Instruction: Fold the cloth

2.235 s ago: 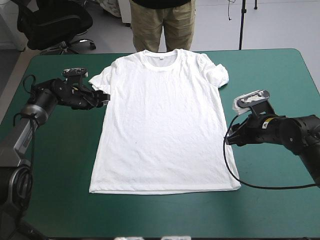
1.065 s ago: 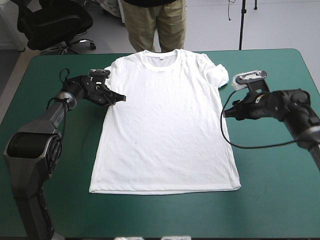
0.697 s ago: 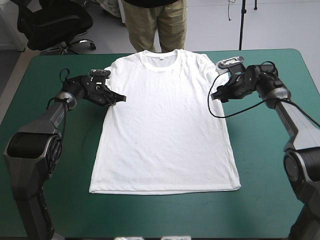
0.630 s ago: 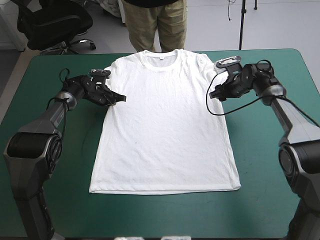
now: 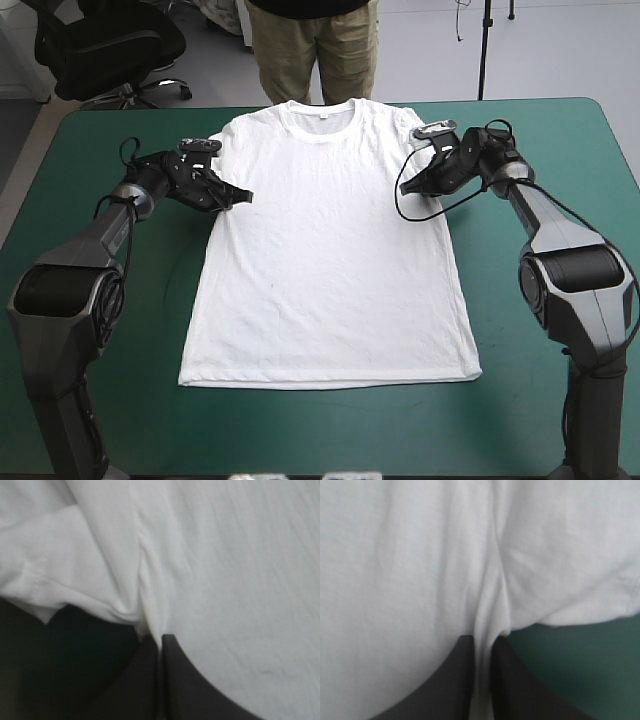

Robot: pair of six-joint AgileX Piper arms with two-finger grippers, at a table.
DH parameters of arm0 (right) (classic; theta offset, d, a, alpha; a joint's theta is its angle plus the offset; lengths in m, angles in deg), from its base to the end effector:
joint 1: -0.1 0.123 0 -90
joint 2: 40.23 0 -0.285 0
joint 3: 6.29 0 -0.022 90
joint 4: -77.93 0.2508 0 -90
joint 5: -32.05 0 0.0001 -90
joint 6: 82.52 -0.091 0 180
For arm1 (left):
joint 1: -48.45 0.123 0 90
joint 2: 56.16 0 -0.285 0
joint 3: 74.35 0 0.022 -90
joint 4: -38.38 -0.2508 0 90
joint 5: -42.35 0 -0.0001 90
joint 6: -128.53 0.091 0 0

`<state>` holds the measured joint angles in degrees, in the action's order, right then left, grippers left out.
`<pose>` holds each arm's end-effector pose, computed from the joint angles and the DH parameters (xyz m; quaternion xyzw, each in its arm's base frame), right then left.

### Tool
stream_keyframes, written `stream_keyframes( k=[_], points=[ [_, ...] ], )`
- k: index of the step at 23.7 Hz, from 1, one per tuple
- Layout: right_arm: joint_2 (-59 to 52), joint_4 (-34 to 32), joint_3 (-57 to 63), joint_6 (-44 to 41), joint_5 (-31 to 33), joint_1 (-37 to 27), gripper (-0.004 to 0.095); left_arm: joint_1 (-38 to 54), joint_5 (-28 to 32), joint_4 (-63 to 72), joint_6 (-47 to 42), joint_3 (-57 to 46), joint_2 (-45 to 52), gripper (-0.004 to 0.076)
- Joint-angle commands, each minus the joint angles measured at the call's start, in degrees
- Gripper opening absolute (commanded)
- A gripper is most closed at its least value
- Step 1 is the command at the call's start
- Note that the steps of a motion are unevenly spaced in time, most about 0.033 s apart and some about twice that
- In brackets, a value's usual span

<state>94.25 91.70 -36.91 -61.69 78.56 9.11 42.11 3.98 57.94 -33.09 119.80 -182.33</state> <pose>0.4853 0.0929 0.2103 -0.1915 0.9422 0.0785 0.2633 0.4502 -0.0691 0.2033 0.1045 0.9525 -0.1088 0.2647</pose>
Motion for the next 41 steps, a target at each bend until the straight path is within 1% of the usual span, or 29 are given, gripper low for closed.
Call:
stream_keyframes(
  k=[1, 4, 6, 10, 14, 17, 18, 21, 24, 26, 29, 31, 33, 34, 36, 39, 41],
  points=[
    [-3.1, 3.0, -1.6, 2.8, -0.1, -0.3, -0.0013, -0.5, 1.7, 1.0, -0.3, 0.5, 1.9, -0.0017],
    [-4.7, 2.9, -1.6, 1.3, -1.9, -0.3, -0.0013, -0.5, 1.7, 1.0, 0.0, 0.5, 3.0, -0.0017],
    [-7.7, 3.0, -1.6, 1.3, -2.6, -0.3, -0.0013, -0.5, 3.1, 0.8, 0.8, 0.5, 5.5, -0.0017],
    [-13.0, 3.0, -1.6, 1.6, -1.8, -0.3, -0.0013, -0.5, 5.2, 0.6, 1.4, 0.5, 10.5, -0.0017],
    [-19.5, 3.4, -1.6, 1.8, -0.3, -0.3, -0.0013, -0.5, 6.0, -0.8, 1.4, 0.5, 16.1, -0.0017],
    [-24.6, 2.9, -1.6, 2.5, 0.1, -0.3, -0.0013, -0.5, 6.1, -2.2, 1.3, 0.5, 21.1, -0.0017],
    [-28.3, 2.9, -1.6, 2.9, 0.4, -0.3, -0.0013, -0.5, 6.5, -4.0, 1.6, 0.5, 24.4, -0.0017],
    [-33.4, 2.6, -1.6, 3.3, 1.6, -0.3, -0.0013, -0.5, 7.6, -5.6, 1.6, 0.5, 30.1, -0.0017],
    [-38.7, 2.5, -1.6, 4.4, 3.1, -0.3, -0.0013, -0.5, 10.9, -5.6, 2.8, 0.5, 37.7, -0.0017],
    [-42.8, 2.5, -1.6, 6.3, 2.3, -0.3, -0.0013, -0.5, 16.5, -5.5, 4.7, 0.5, 41.4, -0.0017],
    [-44.4, 0.4, -1.6, 6.2, -0.9, -0.3, -0.0013, -0.5, 21.2, -5.0, 4.9, 0.5, 42.0, -0.0017],
    [-43.9, -1.9, -1.4, 6.3, -5.8, -0.3, -0.0013, -0.5, 26.0, -4.5, 5.4, 0.4, 40.3, -0.0017],
    [-41.7, -2.7, -1.3, 7.8, -12.0, -0.3, -0.0013, -0.5, 33.6, -4.5, 5.6, 0.4, 37.1, -0.0017],
    [-40.1, -3.1, -1.3, 8.9, -16.3, -0.3, -0.0013, -0.5, 38.4, -4.5, 5.6, 0.4, 35.3, -0.0017],
    [-37.9, -3.1, -1.3, 10.9, -22.5, -0.3, -0.0013, -0.5, 46.9, -4.5, 5.6, 0.4, 33.0, -0.0017],
    [-34.6, -3.1, -1.3, 12.6, -33.5, -0.3, -0.0013, -0.5, 62.6, -4.8, 5.5, 0.4, 29.3, -0.0017],
    [-32.3, -3.1, -1.3, 13.4, -39.7, -0.3, -0.0013, -0.5, 70.0, -5.1, 5.2, 0.4, 27.5, -0.0017]
  ],
)
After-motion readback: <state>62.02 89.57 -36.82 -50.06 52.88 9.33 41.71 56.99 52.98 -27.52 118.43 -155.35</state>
